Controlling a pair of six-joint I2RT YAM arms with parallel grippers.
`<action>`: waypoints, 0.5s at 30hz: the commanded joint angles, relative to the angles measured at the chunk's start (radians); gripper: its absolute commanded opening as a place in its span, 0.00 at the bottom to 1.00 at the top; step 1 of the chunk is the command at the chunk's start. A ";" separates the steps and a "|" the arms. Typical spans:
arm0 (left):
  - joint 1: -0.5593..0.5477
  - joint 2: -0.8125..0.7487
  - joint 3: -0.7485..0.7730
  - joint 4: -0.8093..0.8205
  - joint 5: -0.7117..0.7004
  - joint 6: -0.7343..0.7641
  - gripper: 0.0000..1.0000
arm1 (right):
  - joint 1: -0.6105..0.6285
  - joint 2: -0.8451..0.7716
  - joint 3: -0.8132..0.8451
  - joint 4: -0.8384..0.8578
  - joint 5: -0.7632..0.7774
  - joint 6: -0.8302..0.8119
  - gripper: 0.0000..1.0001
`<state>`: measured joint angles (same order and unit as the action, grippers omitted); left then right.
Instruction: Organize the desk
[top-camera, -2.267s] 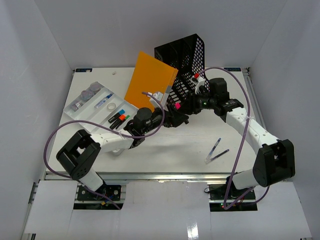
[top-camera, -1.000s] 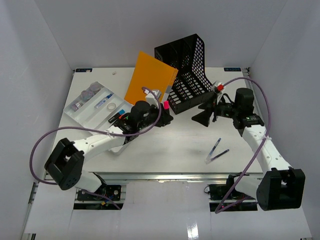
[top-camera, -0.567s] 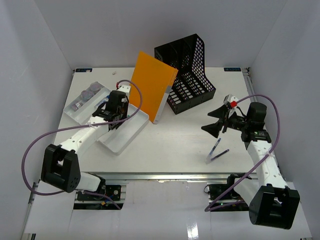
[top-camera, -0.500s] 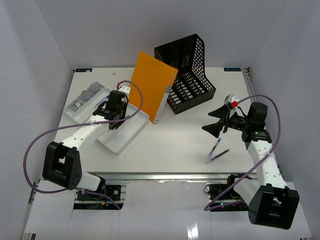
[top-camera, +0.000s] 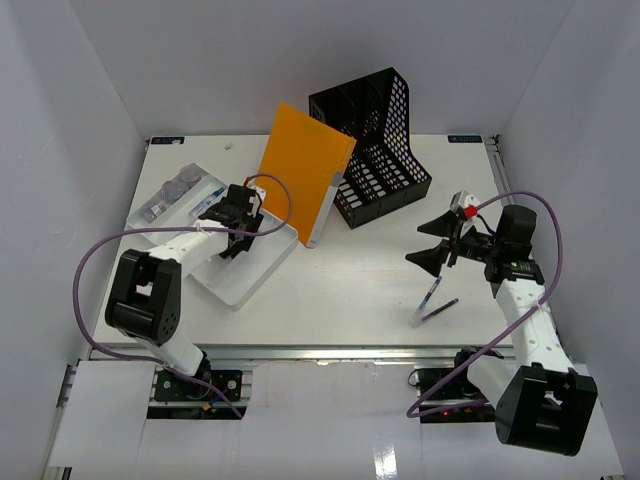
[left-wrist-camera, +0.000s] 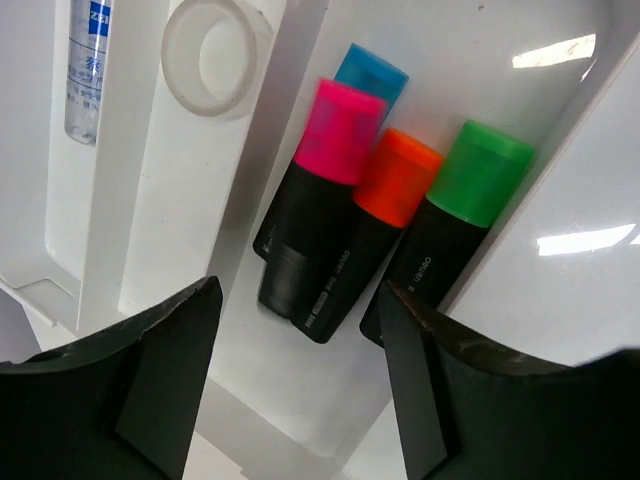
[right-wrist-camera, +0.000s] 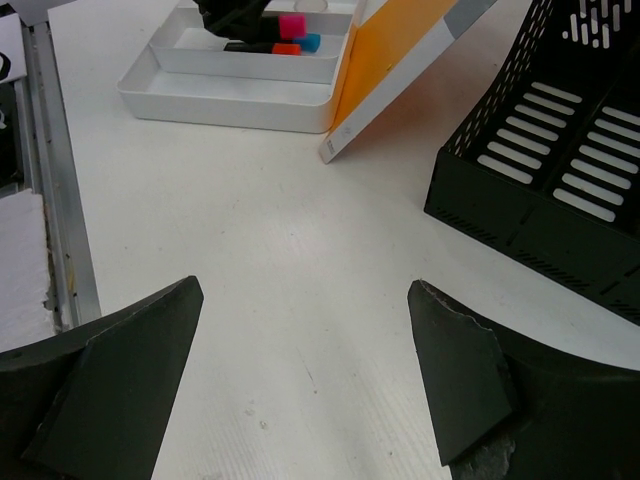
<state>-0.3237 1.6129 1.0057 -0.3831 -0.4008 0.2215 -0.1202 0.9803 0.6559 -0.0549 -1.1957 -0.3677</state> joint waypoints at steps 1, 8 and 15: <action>0.004 -0.068 0.029 0.019 -0.002 -0.025 0.85 | -0.006 0.029 0.022 -0.129 -0.081 -0.186 0.90; 0.004 -0.189 0.015 0.016 0.099 -0.097 0.98 | 0.001 0.121 0.115 -0.708 -0.103 -0.959 0.90; 0.003 -0.433 -0.088 0.119 0.565 -0.268 0.98 | 0.012 0.320 0.291 -1.257 0.123 -1.585 0.90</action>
<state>-0.3199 1.3507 0.9808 -0.3653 -0.1692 0.0749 -0.1208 1.2049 0.8177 -0.9060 -1.2000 -1.4613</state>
